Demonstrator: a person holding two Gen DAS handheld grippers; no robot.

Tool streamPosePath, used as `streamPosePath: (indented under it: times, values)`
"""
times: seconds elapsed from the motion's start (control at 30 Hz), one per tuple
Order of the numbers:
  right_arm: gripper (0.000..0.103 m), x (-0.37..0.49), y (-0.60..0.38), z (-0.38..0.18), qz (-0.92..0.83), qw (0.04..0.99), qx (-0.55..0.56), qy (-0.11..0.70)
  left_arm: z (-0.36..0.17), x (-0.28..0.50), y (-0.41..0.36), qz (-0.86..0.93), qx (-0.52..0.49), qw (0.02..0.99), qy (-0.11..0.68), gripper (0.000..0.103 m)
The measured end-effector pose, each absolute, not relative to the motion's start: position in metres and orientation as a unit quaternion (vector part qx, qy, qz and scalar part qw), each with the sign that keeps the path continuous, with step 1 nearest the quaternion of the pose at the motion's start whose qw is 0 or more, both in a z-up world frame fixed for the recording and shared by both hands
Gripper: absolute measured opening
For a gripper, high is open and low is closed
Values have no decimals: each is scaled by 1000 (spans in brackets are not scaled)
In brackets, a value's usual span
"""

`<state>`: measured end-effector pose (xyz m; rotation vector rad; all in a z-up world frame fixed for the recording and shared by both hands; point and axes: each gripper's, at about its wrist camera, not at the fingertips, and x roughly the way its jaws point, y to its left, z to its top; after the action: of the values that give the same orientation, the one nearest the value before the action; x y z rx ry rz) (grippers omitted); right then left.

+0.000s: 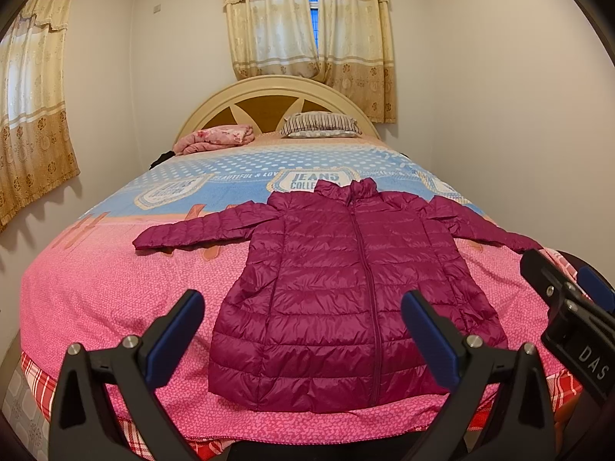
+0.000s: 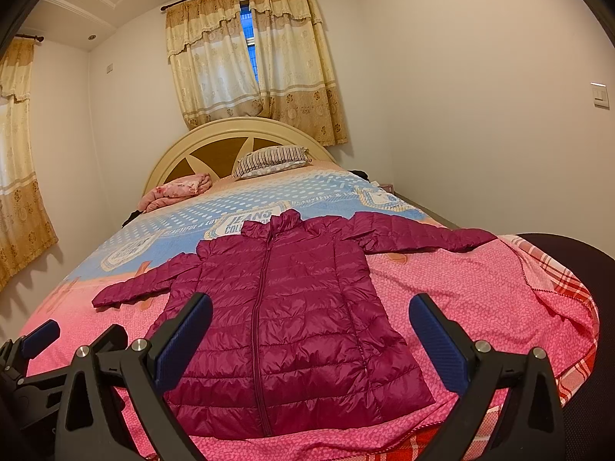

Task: Fold large clothes

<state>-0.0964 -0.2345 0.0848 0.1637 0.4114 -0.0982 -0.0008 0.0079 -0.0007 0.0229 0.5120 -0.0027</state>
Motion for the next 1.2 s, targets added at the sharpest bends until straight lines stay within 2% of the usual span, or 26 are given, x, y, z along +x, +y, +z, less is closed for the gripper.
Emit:
streamPosePath:
  times: [0.93, 1.2]
  values:
    - [102, -84, -241, 73, -40, 966, 90, 239, -13, 10, 5, -9, 10, 960, 279, 103]
    - [102, -34, -284, 44, -40, 946, 116, 300, -44, 62, 23, -2, -21, 947, 319, 103]
